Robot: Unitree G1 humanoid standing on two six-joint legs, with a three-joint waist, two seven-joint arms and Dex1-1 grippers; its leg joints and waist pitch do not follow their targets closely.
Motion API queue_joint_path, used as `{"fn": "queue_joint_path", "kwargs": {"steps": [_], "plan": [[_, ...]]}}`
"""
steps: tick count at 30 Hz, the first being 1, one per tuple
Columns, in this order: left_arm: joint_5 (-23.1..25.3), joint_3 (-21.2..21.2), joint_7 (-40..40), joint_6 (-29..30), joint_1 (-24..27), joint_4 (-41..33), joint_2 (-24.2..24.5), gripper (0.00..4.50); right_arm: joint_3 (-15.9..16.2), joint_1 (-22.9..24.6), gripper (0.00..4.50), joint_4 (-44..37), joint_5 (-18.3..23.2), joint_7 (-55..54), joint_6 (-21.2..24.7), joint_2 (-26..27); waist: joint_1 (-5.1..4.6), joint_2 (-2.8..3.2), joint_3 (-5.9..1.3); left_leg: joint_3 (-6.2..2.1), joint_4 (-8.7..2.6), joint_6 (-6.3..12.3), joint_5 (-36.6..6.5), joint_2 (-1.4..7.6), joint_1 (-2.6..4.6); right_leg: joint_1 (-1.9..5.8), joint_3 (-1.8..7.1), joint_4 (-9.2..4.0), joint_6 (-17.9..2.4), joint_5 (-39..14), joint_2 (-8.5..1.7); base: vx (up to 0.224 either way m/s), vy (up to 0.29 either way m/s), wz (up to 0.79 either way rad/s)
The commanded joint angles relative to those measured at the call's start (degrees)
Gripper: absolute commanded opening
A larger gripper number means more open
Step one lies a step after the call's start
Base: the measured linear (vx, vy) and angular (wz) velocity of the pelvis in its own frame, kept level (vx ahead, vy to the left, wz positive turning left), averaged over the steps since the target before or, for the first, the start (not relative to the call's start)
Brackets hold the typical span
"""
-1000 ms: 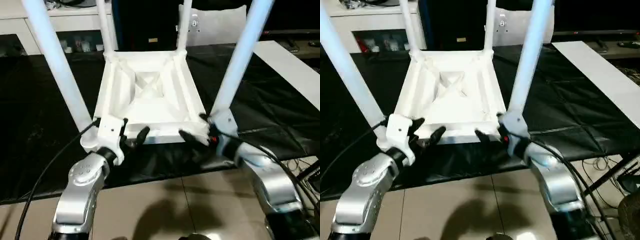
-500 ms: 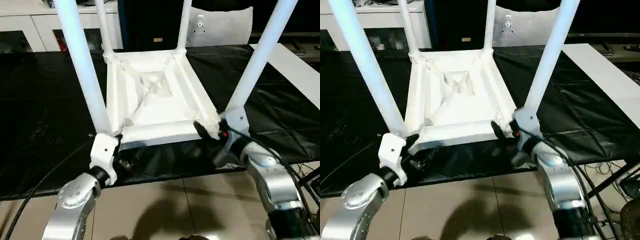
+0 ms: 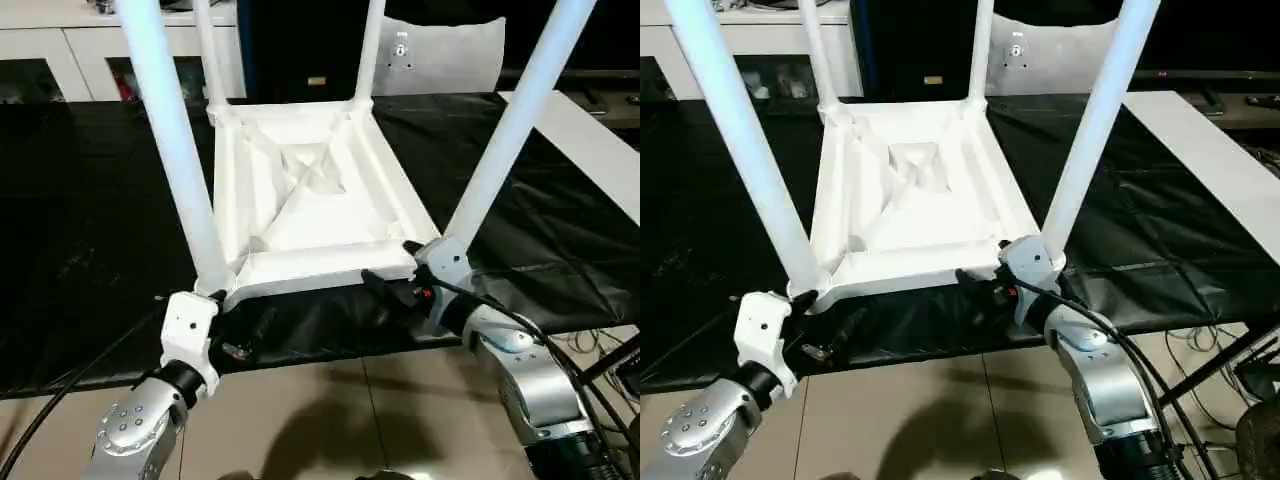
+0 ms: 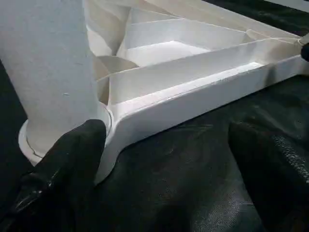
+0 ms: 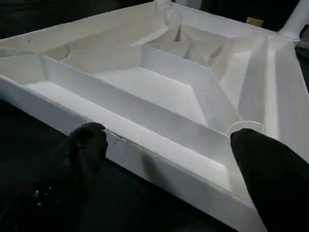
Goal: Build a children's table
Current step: Rotate leg to tighten, then flip table
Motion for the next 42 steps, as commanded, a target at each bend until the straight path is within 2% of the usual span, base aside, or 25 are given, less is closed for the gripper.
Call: {"fn": "queue_joint_path", "kwargs": {"steps": [1, 7, 14, 15, 16, 17, 19, 20, 21, 22, 23, 24, 25, 26, 29, 30, 31, 32, 33, 34, 36, 37, 38, 39, 42], "plan": [[0.94, 1.53, 2.93, -1.47, 0.93, -0.64, -1.20, 4.40, -0.07, 1.07, 4.50, -1.29, 0.62, 0.63, 0.13, -0.54, -0.12, -0.45, -2.46, -1.41, -5.80, 2.38, -10.56, 4.13, -0.65, 2.41, 4.54, -5.29, -7.26, -19.85, -4.91, 0.000, 0.000, 0.00], [0.46, 5.03, 6.72, -3.29, 1.17, 0.02, -2.14, 4.40, 0.92, 2.19, 4.50, -2.32, 0.78, 1.25, 0.62, -0.15, -0.02, -0.70, -2.48, -1.49, -5.84, 2.59, -10.34, 4.13, -0.79, 2.50, 4.48, -5.30, -7.18, -18.96, -4.91, 0.000, 0.000, 0.00], [0.04, 6.04, 7.65, -0.94, -0.18, -2.68, -1.19, 4.40, 2.09, 2.83, 4.50, -1.52, 0.40, 1.08, -0.14, 1.42, 0.49, -0.38, -2.40, -1.65, -5.98, 2.02, -10.85, 4.27, -0.66, 2.32, 4.54, -5.19, -7.62, -18.28, -5.00, 0.000, 0.000, 0.00], [0.14, 6.13, 7.67, -1.16, -1.07, -2.09, -0.81, 4.40, 2.29, 2.86, 4.50, -1.30, 0.30, 0.82, -0.32, 1.88, 0.62, 0.06, -2.40, -1.62, -6.00, 1.70, -11.26, 4.22, -0.49, 2.17, 4.56, -5.20, -7.70, -17.93, -4.90, 0.000, 0.000, 0.00], [0.16, 6.17, 7.66, -1.26, -1.47, -1.78, -0.69, 4.40, 2.36, 2.88, 4.50, -1.25, 0.26, 0.74, -0.37, 2.02, 0.63, -0.10, -2.40, -1.62, -6.03, 1.59, -11.49, 4.21, -0.49, 2.21, 4.55, -5.20, -7.66, -17.80, -4.85, 0.000, 0.000, 0.00], [0.22, 6.15, 7.46, -1.56, -4.20, 0.39, -0.13, 4.40, 2.60, 3.03, 4.50, -1.09, 0.19, 0.40, -0.62, 2.51, 0.77, 0.16, -2.34, -1.63, -6.11, 1.20, -12.01, 4.15, -0.47, 2.23, 4.54, -5.27, -7.61, -17.51, -4.82, 0.000, 0.000, 0.00], [-0.20, 6.23, 6.74, -1.42, -6.42, 2.26, 0.51, 4.40, 2.93, 3.27, 4.50, -1.35, 0.16, 0.02, -0.52, 2.96, 1.19, 1.09, -2.54, -1.82, -6.11, 0.51, -11.72, 4.02, -0.34, 2.45, 4.54, -4.86, -7.90, -15.27, -4.85, 0.000, 0.000, 0.00], [-0.60, 6.11, 6.18, -1.08, -7.31, 2.93, 0.63, 4.24, 2.86, 3.37, 4.50, -1.54, 0.25, -0.15, -0.36, 3.01, 1.14, 0.78, -2.54, -1.71, -6.09, 0.52, -11.52, 4.04, -0.42, 2.50, 4.55, -5.01, -7.93, -14.72, -4.82, 0.000, 0.000, 0.00], [-0.53, 5.90, 5.83, -0.50, -8.26, 3.71, 1.06, 4.24, 2.77, 3.45, 4.50, -1.70, 0.23, -0.46, -0.25, 3.09, 1.32, 1.47, -2.72, -1.77, -6.02, 0.35, -11.05, 3.99, -0.34, 2.56, 4.62, -4.71, -8.35, -13.35, -4.85, 0.000, 0.000, 0.00], [0.20, 5.47, 5.95, -0.08, -9.54, 4.96, 1.45, 4.24, 2.49, 3.57, 4.50, -1.93, 0.52, -0.58, 0.24, 3.13, 1.23, 1.18, -2.74, -1.69, -5.99, 0.37, -10.83, 3.98, -0.37, 2.56, 4.61, -4.74, -8.49, -12.69, -4.78, 0.000, 0.000, 0.00], [0.72, 5.38, 6.39, 0.55, -10.61, 6.02, 1.62, 4.24, 2.22, 3.82, 4.50, -2.35, 1.11, -0.45, 0.91, 3.22, 1.28, 1.42, -2.87, -1.69, -5.91, 0.59, -10.28, 3.85, -0.38, 2.74, 4.60, -4.46, -8.79, -11.59, -4.71, 0.000, 0.000, 0.00], [1.02, 5.34, 6.79, 0.92, -11.25, 6.67, 1.74, 4.24, 2.01, 4.00, 4.50, -2.63, 1.46, -0.28, 1.37, 3.35, 1.28, 1.29, -2.87, -1.64, -5.86, 0.91, -9.93, 3.80, -0.39, 2.75, 4.58, -4.55, -8.82, -11.51, -4.75, 0.000, 0.000, 0.00], [1.05, 5.67, 7.69, 1.70, -12.43, 7.79, 1.53, 3.95, 1.92, 4.47, 4.50, -3.45, 2.24, 0.42, 2.04, 3.48, 1.37, 1.38, -2.96, -1.68, -5.81, 1.23, -9.20, 3.85, -0.49, 2.89, 4.58, -4.43, -9.06, -11.36, -4.89, 0.000, 0.000, 0.00], [0.96, 5.87, 8.19, 1.83, -13.14, 8.50, 1.38, 3.95, 1.92, 4.83, 4.50, -4.02, 2.69, 0.87, 2.35, 3.56, 1.38, 1.56, -2.99, -1.64, -5.73, 1.48, -8.57, 3.91, -0.49, 2.88, 4.59, -4.42, -9.28, -11.10, -4.91, 0.000, 0.000, 0.00], [0.03, 6.35, 8.72, 1.78, -14.64, 9.36, 0.68, 3.68, 2.59, 6.11, 4.50, -6.17, 4.13, 2.61, 2.84, 3.49, 1.50, 1.29, -3.01, -1.59, -5.70, 1.89, -8.45, 4.02, -0.51, 2.90, 4.57, -4.56, -9.27, -11.91, -4.99, 0.000, 0.000, 0.00], [-0.16, 6.38, 8.81, 1.79, -14.80, 9.32, 0.49, 3.54, 2.61, 6.29, 4.50, -6.55, 4.66, 3.03, 2.91, 3.54, 1.47, 1.02, -3.03, -1.63, -5.75, 2.05, -8.33, 4.10, -0.60, 2.99, 4.56, -4.52, -9.26, -11.92, -5.05, 0.000, 0.000, 0.00], [-0.30, 6.38, 8.86, 1.75, -14.94, 9.38, 0.42, 3.45, 2.58, 6.39, 4.50, -6.77, 5.06, 3.26, 2.95, 3.59, 1.48, 1.25, -3.02, -1.70, -5.79, 2.21, -8.34, 4.18, -0.57, 2.90, 4.54, -4.50, -9.39, -12.28, -5.12, 0.000, 0.000, 0.00], [-0.39, 6.35, 8.88, 1.67, -14.93, 9.30, 0.42, 3.45, 2.65, 6.38, 4.50, -6.83, 5.15, 3.27, 2.85, 3.66, 1.35, 0.80, -2.96, -1.58, -5.77, 2.30, -8.71, 4.14, -0.56, 2.81, 4.52, -4.73, -9.29, -13.23, -5.06, 0.000, 0.000, 0.00], [-0.39, 6.35, 8.88, 1.67, -14.94, 9.30, 0.42, 3.35, 2.66, 6.38, 4.50, -6.83, 5.15, 3.27, 2.85, 3.67, 1.46, 1.04, -2.92, -1.60, -5.78, 2.21, -8.97, 4.09, -0.55, 2.77, 4.54, -4.71, -9.14, -14.37, -5.13, 0.000, 0.000, 0.00], [-0.31, 6.21, 9.06, 1.56, -14.97, 9.33, 0.43, 3.35, 2.66, 6.28, 4.50, -6.75, 5.34, 3.20, 2.82, 3.85, 1.35, 0.28, -2.87, -1.48, -5.80, 2.30, -9.07, 4.10, -0.55, 2.69, 4.56, -4.93, -8.66, -15.58, -5.11, 0.000, 0.000, 0.00], [-0.23, 6.15, 9.15, 1.53, -14.92, 9.30, 0.40, 3.22, 2.62, 6.25, 4.50, -6.71, 5.51, 3.19, 2.81, 3.96, 1.45, 0.79, -2.81, -1.57, -5.85, 2.10, -9.22, 4.10, -0.53, 2.57, 4.55, -5.00, -8.28, -16.78, -5.16, 0.000, 0.000, 0.00], [-0.26, 6.06, 9.03, 1.45, -14.82, 9.24, 0.44, 3.08, 2.61, 6.24, 4.50, -6.73, 5.73, 3.26, 2.77, 4.09, 1.37, 0.37, -2.82, -1.56, -5.87, 2.08, -9.22, 4.12, -0.55, 2.61, 4.54, -5.02, -8.08, -16.93, -5.13, 0.000, 0.000, 0.00], [-0.30, 5.98, 8.91, 1.38, -14.72, 9.19, 0.48, 2.93, 2.61, 6.25, 4.50, -6.76, 5.88, 3.32, 2.72, 4.18, 1.44, 0.57, -2.85, -1.62, -5.89, 1.98, -8.96, 4.12, -0.56, 2.60, 4.57, -4.91, -8.07, -16.60, -5.14, 0.000, 0.000, 0.00], [-0.30, 5.82, 8.71, 1.23, -14.70, 9.22, 0.55, 2.93, 2.65, 6.23, 4.50, -6.83, 6.02, 3.70, 2.61, 4.21, 1.40, 0.30, -2.82, -1.58, -5.89, 2.01, -8.94, 4.12, -0.56, 2.57, 4.58, -4.96, -7.99, -16.49, -5.13, 0.000, 0.000, 0.00], [-0.33, 5.47, 8.46, 0.95, -14.88, 9.56, 0.59, 2.56, 3.21, 6.21, 4.50, -7.08, 6.73, 5.76, 2.13, 3.62, 1.50, 0.41, -2.81, -1.60, -5.86, 2.21, -8.98, 4.11, -0.59, 2.60, 4.61, -5.00, -7.89, -16.77, -5.24, 0.000, 0.000, 0.00]]}}
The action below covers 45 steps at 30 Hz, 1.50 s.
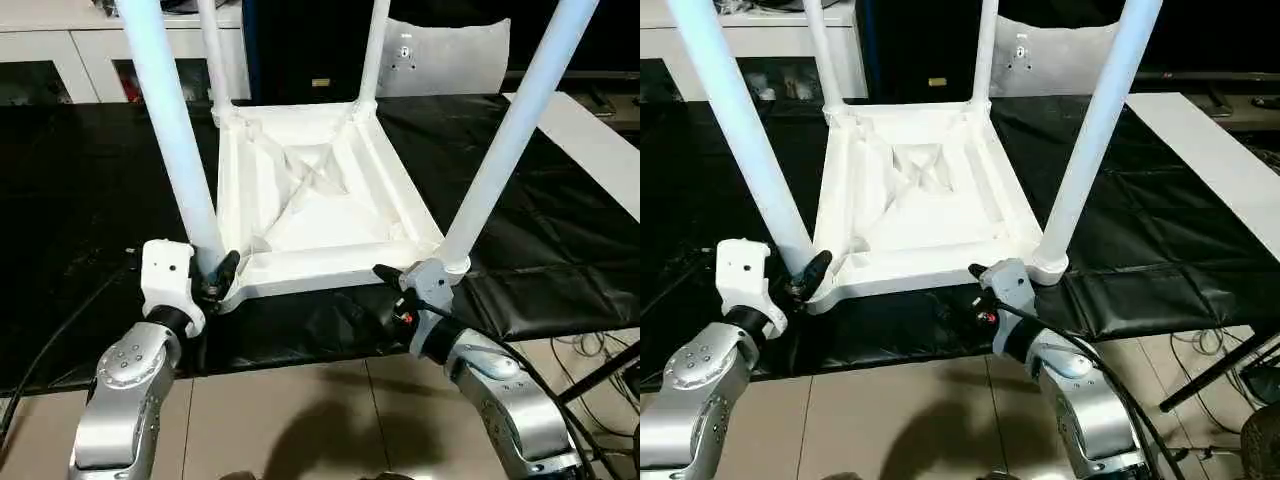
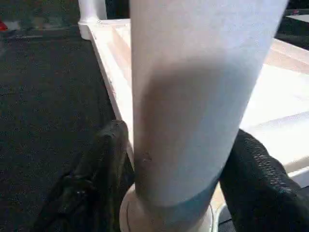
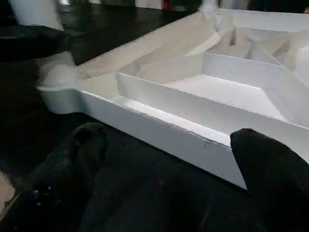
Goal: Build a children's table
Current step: Flip table
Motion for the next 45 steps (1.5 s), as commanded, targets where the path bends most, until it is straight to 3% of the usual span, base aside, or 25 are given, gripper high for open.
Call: {"fn": "queue_joint_path", "kwargs": {"steps": [1, 5, 10, 14, 15, 17, 18, 19, 20, 21, 22, 24, 31, 33, 37, 38, 45], "plan": [[-0.11, -0.09, 0.16, -0.14, -0.41, 0.29, 0.23, 2.56, 0.65, -0.16, 4.50, -1.00, 0.64, 1.42, -0.24, -0.53, 0.15, -0.10, -2.63, -1.59, -5.75, 2.35, -9.04, 4.05, -0.72, 2.62, 4.54, -5.02, -7.74, -16.95, -5.29, 0.000, 0.000, 0.00], [-0.66, -0.33, -0.10, -0.07, -1.16, 0.76, -0.05, 2.19, 1.27, 0.20, 4.50, -1.77, 1.47, 3.66, -0.09, -1.45, 0.27, -0.02, -2.65, -1.62, -5.74, 2.40, -8.82, 4.08, -0.69, 2.62, 4.52, -5.01, -7.69, -16.65, -5.24, 0.000, 0.000, 0.00], [-1.63, -0.50, -0.24, 0.92, -2.40, 1.62, -0.63, 2.06, 1.05, 0.23, 4.50, -1.85, 1.56, 3.57, 0.16, -1.60, 0.37, 0.22, -2.62, -1.61, -5.80, 1.94, -9.57, 4.10, -0.55, 2.49, 4.51, -5.19, -7.55, -17.55, -5.25, 0.000, 0.000, 0.00], [-4.09, 1.31, 1.67, 5.37, -2.77, 1.92, -2.64, 2.03, -0.07, -0.12, 4.50, -0.91, 0.16, -0.51, 2.22, -0.75, 0.40, 0.07, -2.56, -1.58, -5.85, 1.42, -9.83, 4.06, -0.52, 2.50, 4.54, -5.20, -7.72, -18.08, -5.32, 0.000, 0.000, 0.00], [-5.67, 2.67, 3.03, 7.43, -2.98, 2.05, -3.98, 2.03, -0.75, -0.18, 4.50, -0.55, -0.26, -2.31, 3.13, -0.39, 0.32, -0.20, -2.54, -1.56, -5.82, 1.25, -9.83, 4.05, -0.50, 2.54, 4.52, -5.16, -7.56, -19.05, -5.34, 0.000, 0.000, 0.00], [-8.69, 5.04, 4.76, 9.98, -3.54, 2.27, -6.07, 2.03, -1.38, -0.08, 4.50, -0.59, -0.48, -3.72, 4.01, -0.01, 0.28, -0.23, -2.37, -1.53, -5.80, 1.09, -11.18, 3.83, -0.44, 2.34, 4.39, -5.69, -6.67, -22.08, -5.24, 0.000, 0.000, 0.00], [-9.32, 5.44, 5.00, 10.34, -3.71, 2.30, -6.47, 2.03, -1.43, -0.03, 4.50, -0.72, -0.42, -3.68, 4.07, -0.02, 0.12, -0.45, -2.28, -1.55, -5.82, 1.30, -11.79, 3.69, -0.55, 2.38, 4.34, -5.93, -5.64, -24.46, -5.31, 0.000, 0.000, 0.00], [-10.94, 6.41, 5.57, 11.25, -4.17, 2.38, -7.47, 2.03, -1.52, 0.11, 4.50, -1.08, -0.25, -3.51, 4.19, -0.07, -0.03, -1.05, -2.28, -1.39, -5.66, 1.41, -11.92, 3.61, -0.51, 2.29, 4.34, -6.15, -5.07, -25.79, -5.33, 0.000, 0.000, 0.00], [-13.24, 7.43, 5.86, 12.28, -4.88, 2.54, -8.72, 2.03, -1.62, 0.24, 4.50, -1.52, -0.02, -3.21, 4.45, -0.25, -0.05, -1.16, -2.18, -1.40, -5.57, 1.69, -11.98, 3.42, -0.50, 2.16, 4.24, -6.46, -4.09, -28.42, -5.39, 0.000, 0.000, 0.00], [-14.40, 7.92, 5.92, 12.92, -5.26, 2.58, -9.40, 2.03, -1.69, 0.27, 4.50, -1.74, 0.14, -3.11, 4.71, -0.40, -0.15, -1.06, -2.17, -1.52, -5.55, 1.87, -11.71, 3.33, -0.67, 2.16, 4.10, -6.67, -3.01, -30.25, -5.41, 0.000, 0.000, 0.00], [-15.75, 8.35, 5.94, 13.95, -5.62, 2.59, -10.30, 2.03, -1.91, 0.26, 4.50, -2.04, 0.55, -3.00, 5.54, -0.69, -0.39, -1.33, -2.12, -1.43, -5.46, 1.94, -11.79, 3.21, -0.64, 1.93, 4.01, -6.96, -2.11, -31.81, -5.31, 0.000, 0.000, 0.00], [-16.58, 8.45, 5.83, 14.81, -5.60, 2.44, -10.94, 2.03, -2.20, 0.12, 4.50, -2.26, 0.85, -3.24, 6.45, -0.85, -0.44, -1.18, -2.08, -1.43, -5.35, 1.99, -11.95, 3.10, -0.46, 1.69, 3.88, -7.21, -1.48, -33.07, -5.27, 0.000, 0.000, 0.00], [-20.68, 10.47, 6.96, 19.29, -5.58, 1.39, -15.08, 2.03, -5.30, -1.79, 4.50, -2.04, 3.02, -6.98, 10.63, 0.71, -0.98, -1.46, -2.48, -1.60, -5.60, 2.44, -9.79, 3.50, -0.89, 1.94, 4.06, -6.45, -2.63, -26.27, -5.04, 0.000, 0.000, 0.00], [-21.48, 10.55, 6.89, 20.63, -5.82, 1.27, -15.46, 2.03, -8.32, -3.96, 4.50, 0.05, 4.39, -9.79, 9.61, 3.11, -0.91, -1.55, -2.66, -1.48, -5.61, 2.71, -8.18, 3.48, -0.84, 2.02, 4.14, -6.10, -3.74, -23.73, -5.10, 0.000, 0.000, 0.00], [-22.04, 10.34, 6.62, 21.31, -5.93, 1.35, -15.48, 2.03, -10.14, -5.48, 4.50, 1.98, 6.08, -10.54, 7.96, 4.62, -0.60, -1.57, -2.80, -1.25, -5.58, 3.29, -5.51, 3.62, -0.79, 2.22, 4.33, -5.54, -4.87, -19.41, -5.03, 0.000, 0.000, 0.00], [-22.65, 9.87, 6.43, 22.03, -6.00, 1.51, -15.54, 2.03, -11.85, -7.15, 4.50, 4.33, 9.08, -9.11, 6.20, 6.35, -0.53, -1.76, -2.80, -1.18, -5.59, 3.62, -5.46, 3.60, -0.80, 2.29, 4.36, -5.40, -5.39, -18.90, -5.12, 0.000, 0.000, 0.00], [-22.91, 9.04, 5.88, 22.69, -6.24, 1.66, -15.18, 2.03, -13.88, -10.67, 4.50, 9.66, 11.80, -7.63, 2.96, 8.86, -0.26, -1.58, -2.71, -1.05, -5.69, 3.24, -5.32, 3.75, -0.64, 2.35, 4.42, -5.40, -6.22, -18.75, -5.13, 0.000, 0.000, 0.00]]}}
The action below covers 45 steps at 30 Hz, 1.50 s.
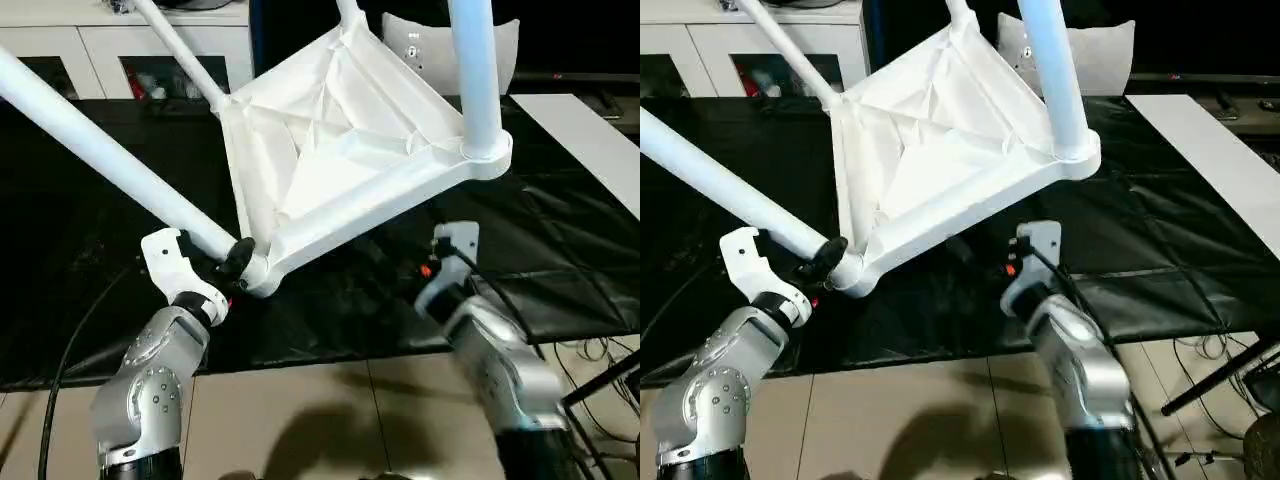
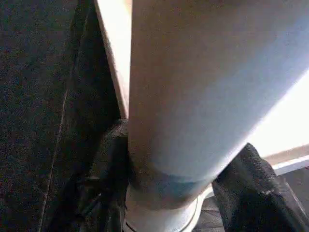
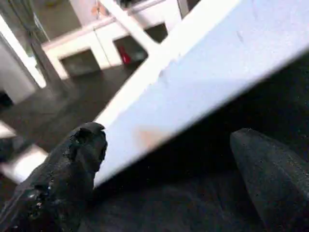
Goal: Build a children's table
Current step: Flip table
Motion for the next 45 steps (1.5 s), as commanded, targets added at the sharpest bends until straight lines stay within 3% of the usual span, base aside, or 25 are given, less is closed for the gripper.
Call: {"fn": "queue_joint_path", "kwargs": {"steps": [1, 6, 10, 14, 17, 18, 19, 22, 23, 25, 27, 31, 38, 45], "plan": [[-3.65, -1.53, -0.54, 3.70, 0.56, 3.26, -1.50, 2.03, -3.71, -3.34, 4.50, 4.55, 2.66, 0.45, -1.72, 2.14, -0.18, -1.08, -2.74, -1.23, -5.10, 3.19, -5.43, 3.88, -0.51, 2.40, 4.31, -5.18, -6.57, -18.09, -5.07, 0.000, 0.000, 0.00], [-3.28, -2.09, -0.83, 3.65, 0.33, 3.51, -1.22, 2.03, -5.17, -5.51, 4.50, 7.93, 4.95, 2.14, -2.40, 3.34, 0.03, -0.85, -2.93, -1.05, -5.02, 3.46, -3.70, 3.98, -0.48, 2.48, 4.38, -4.63, -7.88, -14.59, -5.04, 0.000, 0.000, 0.00], [-2.67, -2.90, -1.40, 3.57, -0.11, 4.03, -0.89, 2.03, -7.31, -9.66, 4.50, 14.78, 7.30, 2.84, -5.37, 4.95, 0.05, -0.75, -2.90, -0.95, -5.03, 3.28, -4.49, 3.91, -0.51, 2.52, 4.40, -4.73, -8.67, -15.58, -5.19, 0.000, 0.000, 0.00], [-1.67, -4.79, -2.49, 3.69, -0.41, 4.57, -0.23, 2.03, -12.90, -17.60, 4.50, 25.56, 11.37, 2.46, -9.28, 8.20, 0.07, -0.65, -2.99, -0.86, -5.06, 3.17, -4.44, 3.91, -0.43, 2.42, 4.39, -4.51, -9.66, -14.79, -5.14, 0.000, 0.000, 0.00], [-1.11, -5.65, -2.86, 3.55, -0.35, 4.63, 0.17, 2.03, -14.23, -20.23, 4.50, 28.50, 13.08, 3.60, -10.05, 9.09, 0.39, -0.54, -3.18, -0.84, -4.90, 3.87, -2.47, 4.06, -0.41, 2.53, 4.40, -4.12, -10.18, -11.97, -5.17, 0.000, 0.000, 0.00], [-0.67, -6.24, -3.08, 3.41, -0.28, 4.60, 0.49, 2.03, -14.97, -21.98, 4.50, 30.48, 13.99, 3.79, -10.31, 9.46, 0.34, -0.83, -3.31, -0.83, -4.87, 4.22, -1.66, 4.11, -0.42, 2.56, 4.34, -3.78, -10.72, -10.59, -5.14, 0.000, 0.000, 0.00], [-0.67, -6.25, -3.08, 3.41, -0.28, 4.60, 0.49, 2.03, -14.97, -21.99, 4.21, 30.49, 13.99, 3.79, -10.31, 9.47, 0.39, -0.73, -3.35, -0.80, -4.82, 4.37, -1.35, 4.08, -0.42, 2.56, 4.33, -3.74, -10.90, -10.19, -5.14, 0.000, 0.000, 0.00], [-0.04, -7.28, -3.48, 3.15, -0.18, 4.57, 1.15, 2.03, -15.46, -24.74, 4.02, 34.26, 14.03, 5.08, -11.40, 9.65, 0.45, -0.72, -3.39, -0.62, -4.63, 5.26, -0.01, 3.97, -0.45, 2.55, 4.36, -3.52, -11.66, -8.31, -5.12, 0.000, 0.000, 0.00], [0.55, -8.21, -3.85, 2.92, -0.07, 4.55, 1.63, 2.03, -16.25, -26.41, 3.89, 36.59, 14.40, 5.33, -11.95, 9.92, 0.47, -1.40, -3.42, -0.57, -4.62, 5.63, 0.33, 3.98, -0.54, 2.67, 4.37, -3.44, -11.68, -8.34, -5.22, 0.000, 0.000, 0.00], [0.85, -8.83, -4.16, 2.81, -0.02, 4.53, 2.03, 2.03, -16.92, -27.58, 3.71, 38.44, 14.30, 5.49, -12.62, 10.01, 0.57, -1.03, -3.33, -0.46, -4.59, 5.31, -1.00, 3.92, -0.41, 2.47, 4.32, -3.80, -11.44, -11.28, -5.30, 0.000, 0.000, 0.00], [1.22, -9.53, -4.50, 2.72, 0.07, 4.46, 2.49, 2.03, -17.28, -28.46, 3.66, 39.90, 13.98, 5.51, -13.28, 10.03, 0.44, -1.35, -3.42, -0.45, -4.55, 5.24, 0.26, 4.04, -0.41, 2.47, 4.35, -3.49, -11.64, -9.61, -5.19, 0.000, 0.000, 0.00], [1.36, -10.35, -4.71, 2.49, 0.44, 4.16, 2.85, 2.03, -18.95, -30.27, 3.32, 42.92, 15.14, 4.74, -14.37, 10.00, 0.53, -1.31, -3.59, -0.40, -4.28, 6.62, 3.02, 4.03, -0.34, 2.49, 4.40, -2.77, -13.20, -5.21, -5.18, 0.000, 0.000, 0.00], [1.49, -11.36, -5.53, 2.45, 0.78, 3.94, 3.82, 2.03, -20.41, -32.64, 2.63, 46.68, 15.11, 6.33, -15.62, 9.85, 0.51, -1.37, -3.50, -0.31, -4.22, 6.79, 2.29, 4.01, -0.21, 2.41, 4.37, -2.75, -13.99, -5.98, -5.12, 0.000, 0.000, 0.00], [1.93, -12.10, -5.91, 2.39, 0.76, 3.86, 4.40, 2.03, -21.30, -34.05, 2.22, 48.30, 15.39, 7.24, -16.53, 9.64, 0.53, -1.41, -3.61, -0.29, -4.04, 7.73, 3.52, 4.02, -0.21, 2.55, 4.38, -2.42, -14.94, -3.89, -5.17, 0.000, 0.000, 0.00]]}}
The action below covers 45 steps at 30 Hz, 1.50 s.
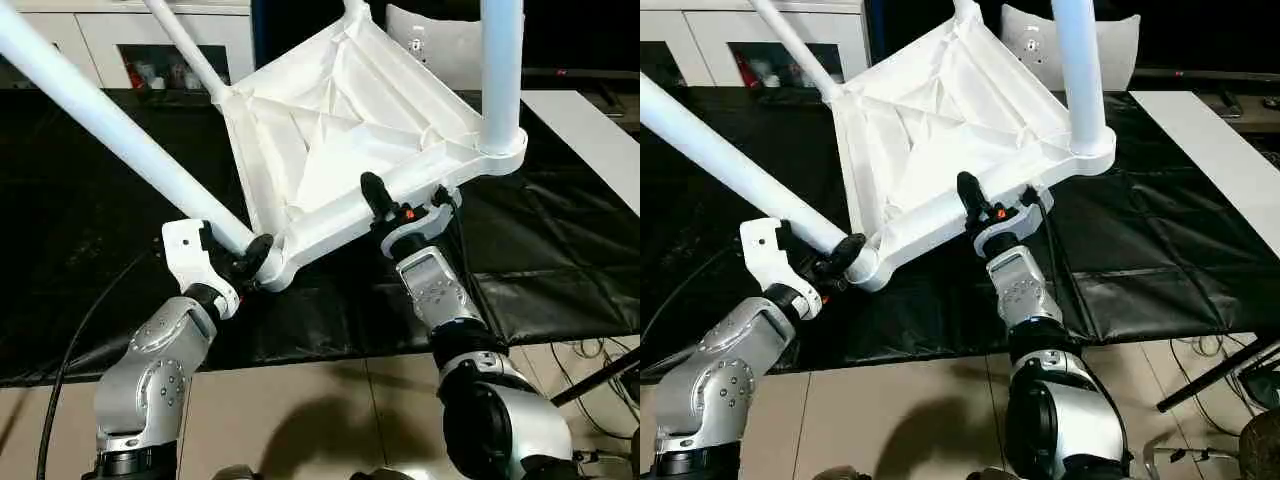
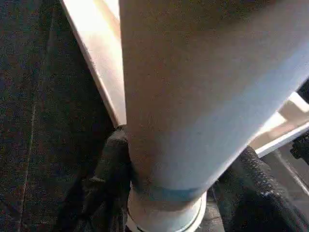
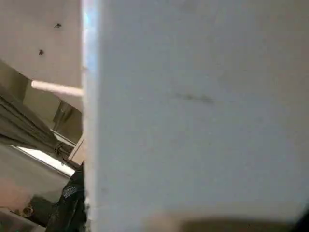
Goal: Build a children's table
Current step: Flip table
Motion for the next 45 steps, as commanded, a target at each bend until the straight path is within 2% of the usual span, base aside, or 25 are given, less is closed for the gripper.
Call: {"fn": "queue_joint_path", "kwargs": {"steps": [1, 4, 6, 7, 8, 10, 12, 14, 15, 16, 17, 19, 20, 22, 24, 28, 29, 33, 34, 35, 36, 37, 38, 43, 45], "plan": [[-0.50, -4.98, -2.75, 2.98, 1.63, 3.68, -0.74, 2.03, 1.45, -3.91, 2.19, -1.79, -0.04, 3.94, -0.92, 0.61, 0.09, -0.46, -4.15, -1.00, -4.01, 7.31, 3.16, 3.97, -0.05, 3.36, 3.92, -2.83, -14.45, -4.19, -5.13, 0.000, 0.000, 0.00], [0.40, -5.60, -2.93, 2.22, 1.65, 3.75, -0.05, 2.03, 1.25, -4.11, 2.08, -1.63, -0.38, 4.31, -1.24, 0.63, 0.05, -0.30, -4.16, -0.98, -3.93, 7.46, 3.65, 3.94, -0.03, 3.30, 3.88, -2.79, -14.58, -3.65, -5.01, 0.000, 0.000, 0.00], [3.94, -7.23, -2.70, -1.93, 1.58, 3.85, 1.62, 2.03, 1.41, -4.18, 2.05, -1.86, -0.68, 4.51, -1.50, 0.66, 0.13, -0.23, -4.23, -1.07, -3.90, 7.81, 4.00, 3.91, -0.02, 3.35, 3.84, -2.76, -14.40, -3.46, -4.99, 0.000, 0.000, 0.00], [4.24, -7.36, -2.66, -2.23, 1.57, 3.85, 1.76, 2.03, 1.42, -4.19, 2.03, -1.86, -0.70, 4.52, -1.52, 0.65, 0.09, -0.25, -4.29, -1.07, -3.86, 7.89, 4.31, 3.92, -0.02, 3.37, 3.85, -2.66, -14.39, -3.10, -4.99, 0.000, 0.000, 0.00], [5.86, -8.49, -3.48, -4.70, 1.81, 3.33, 3.00, 2.37, 2.00, -4.03, 2.02, -2.73, -1.29, 4.19, -1.49, 0.41, 0.04, -0.55, -4.32, -1.04, -3.82, 8.24, 5.11, 3.99, 0.05, 3.26, 3.82, -2.61, -14.58, -2.43, -4.94, 0.000, 0.000, 0.00], [6.40, -8.73, -3.71, -6.00, 2.09, 2.80, 3.40, 2.72, 2.13, -3.99, 2.02, -3.29, -1.31, 3.91, -1.35, 0.24, 0.10, -0.41, -4.45, -1.06, -3.69, 8.53, 5.94, 3.90, 0.01, 3.31, 3.84, -2.36, -14.67, -1.70, -4.95, 0.000, 0.000, 0.00], [5.61, -8.09, -4.05, -6.10, 2.54, 2.13, 3.23, 2.75, 1.90, -3.93, 2.02, -3.99, -1.03, 3.48, -1.28, 0.04, -0.06, -0.65, -4.61, -0.99, -3.42, 9.52, 8.28, 3.84, -0.15, 3.27, 3.87, -1.90, -15.29, 1.10, -4.92, 0.000, 0.000, 0.00], [4.73, -7.75, -5.48, -6.71, 3.85, 0.57, 3.72, 3.07, 1.18, -3.70, 2.02, -5.48, -0.31, 2.61, -1.11, -0.33, -0.21, -0.64, -4.97, -1.06, -3.06, 10.51, 10.62, 3.71, -0.45, 3.37, 3.89, -1.40, -15.88, 3.90, -4.94, 0.000, 0.000, 0.00], [4.06, -7.75, -6.78, -7.34, 5.23, -0.67, 4.43, 3.07, 0.62, -3.38, 2.02, -6.84, 0.17, 2.02, -0.99, -0.64, -0.20, -0.68, -5.29, -1.06, -2.59, 11.62, 13.22, 3.58, -0.48, 3.10, 3.90, -0.86, -16.54, 7.33, -4.79, 0.000, 0.000, 0.00], [4.06, -7.75, -6.78, -7.34, 5.23, -0.67, 4.43, 3.15, 0.62, -3.38, 2.02, -6.84, 0.17, 2.02, -0.99, -0.64, -0.28, -0.81, -5.29, -1.07, -2.47, 12.28, 14.29, 3.54, -0.71, 3.07, 3.93, -0.64, -16.84, 8.82, -4.72, 0.000, 0.000, 0.00], [3.46, -7.62, -7.85, -7.94, 6.73, -1.95, 5.17, 3.28, 0.29, -2.94, 2.01, -7.94, 0.20, 1.20, -1.34, -1.04, -0.08, -0.69, -5.32, -0.94, -2.19, 13.33, 15.00, 3.45, -0.72, 2.64, 3.90, -0.42, -17.33, 10.14, -4.61, 0.000, 0.000, 0.00], [3.69, -8.08, -9.49, -9.44, 8.77, -3.50, 6.74, 3.48, -0.02, -2.12, 2.01, -9.55, -0.16, -0.11, -2.39, -1.70, -0.02, -0.88, -5.24, -0.75, -1.94, 14.39, 14.73, 3.46, -1.04, 2.38, 3.85, -0.38, -17.54, 9.85, -4.48, 0.000, 0.000, 0.00], [3.73, -8.18, -9.82, -9.76, 9.21, -3.80, 7.08, 3.56, -0.08, -1.93, 2.01, -9.94, -0.23, -0.35, -2.62, -1.84, 0.11, -0.83, -5.02, -0.73, -1.97, 14.31, 12.88, 3.55, -1.27, 2.38, 3.91, -0.52, -17.13, 7.53, -4.63, 0.000, 0.000, 0.00], [4.38, -8.92, -11.32, -11.24, 11.08, -5.29, 8.76, 3.65, -0.35, -0.99, 2.01, -11.98, -0.46, -1.47, -3.34, -2.39, 0.23, -0.69, -4.77, -0.48, -2.05, 13.50, 10.21, 3.70, -1.00, 2.01, 3.90, -0.91, -16.36, 3.79, -4.35, 0.000, 0.000, 0.00], [5.36, -9.77, -12.63, -12.66, 12.47, -6.65, 10.26, 3.93, -0.57, -0.08, 2.01, -13.94, -0.67, -2.43, -3.79, -2.80, 0.56, -0.57, -4.45, -0.49, -2.44, 11.31, 6.87, 3.89, -0.86, 2.00, 3.95, -1.40, -14.68, -0.98, -4.27, 0.000, 0.000, 0.00], [5.18, -11.18, -16.40, -15.21, 15.02, -11.96, 12.51, 4.14, -0.71, 2.34, 2.00, -19.51, -2.29, -5.95, -4.75, -3.81, 0.95, -0.47, -4.30, -0.42, -2.78, 8.55, 5.72, 4.00, -0.54, 1.82, 4.04, -1.49, -13.12, -2.04, -3.95, 0.000, 0.000, 0.00], [5.11, -11.46, -16.80, -15.41, 15.28, -12.89, 12.96, 4.37, -0.70, 2.72, 1.99, -20.55, -2.55, -6.59, -4.85, -3.92, 1.02, -0.47, -4.22, -0.38, -2.93, 7.71, 4.61, 3.99, -0.58, 1.85, 4.09, -1.61, -12.85, -2.69, -3.95, 0.000, 0.000, 0.00], [5.22, -12.41, -18.22, -15.78, 15.79, -14.73, 14.66, 4.49, -0.19, 4.09, 1.99, -23.91, -3.59, -8.24, -4.87, -4.25, 0.81, -0.68, -4.11, -0.35, -3.25, 5.13, 1.45, 3.60, -0.96, 2.11, 4.24, -1.92, -10.86, -5.05, -3.87, 0.000, 0.000, 0.00], [5.51, -12.84, -18.55, -16.01, 15.66, -14.93, 15.38, 4.50, 0.38, 4.98, 1.99, -25.80, -4.31, -8.74, -4.61, -4.40, 0.63, -1.19, -4.09, -0.31, -3.31, 4.90, 1.00, 3.60, -1.01, 2.17, 4.23, -2.03, -10.59, -5.45, -3.85, 0.000, 0.000, 0.00], [5.72, -13.12, -18.74, -16.20, 15.55, -15.00, 15.84, 4.50, 0.78, 5.61, 1.99, -27.12, -4.80, -9.08, -4.38, -4.50, 0.94, -0.88, -4.05, -0.30, -3.35, 4.39, 0.41, 3.43, -0.89, 2.09, 4.26, -2.27, -9.62, -6.54, -3.83, 0.000, 0.000, 0.00], [5.97, -13.34, -19.06, -17.08, 15.42, -15.16, 16.26, 4.50, 2.08, 7.38, 1.99, -30.37, -6.87, -10.18, -4.55, -4.75, 0.74, -1.19, -4.01, -0.31, -3.49, 4.08, -0.08, 3.43, -1.02, 2.13, 4.29, -2.34, -8.88, -7.01, -3.74, 0.000, 0.000, 0.00], [5.97, -13.35, -19.11, -17.13, 15.41, -15.20, 16.29, 4.50, 2.19, 7.52, 1.99, -30.64, -7.03, -10.26, -4.56, -4.77, 0.88, -1.07, -4.01, -0.35, -3.50, 3.84, -0.01, 3.42, -0.98, 2.11, 4.26, -2.37, -8.44, -7.28, -3.73, 0.000, 0.000, 0.00], [5.70, -13.43, -19.75, -17.02, 15.27, -16.03, 16.69, 4.50, 3.49, 9.15, 1.99, -33.89, -8.46, -11.23, -4.20, -5.01, 0.79, -1.19, -3.98, -0.35, -3.56, 3.41, -0.45, 3.39, -1.04, 2.10, 4.29, -2.46, -7.77, -7.86, -3.75, 0.000, 0.000, 0.00], [5.37, -13.79, -20.36, -16.08, 14.55, -18.02, 17.95, 4.50, 6.34, 12.12, 1.99, -39.04, -11.49, -12.55, -1.80, -6.30, 0.49, -1.22, -3.71, -0.40, -3.83, 1.58, -3.43, 3.27, -1.02, 1.93, 4.21, -2.99, -5.54, -12.09, -3.57, 0.000, 0.000, 0.00], [5.76, -13.70, -19.98, -16.28, 14.11, -18.31, 18.33, 4.50, 6.85, 12.64, 1.99, -40.28, -11.46, -12.70, -0.33, -6.88, -0.09, -1.47, -3.30, -0.48, -4.02, 0.61, -6.50, 3.16, -1.14, 1.93, 4.16, -3.76, -3.88, -17.48, -3.59, 0.000, 0.000, 0.00]]}}
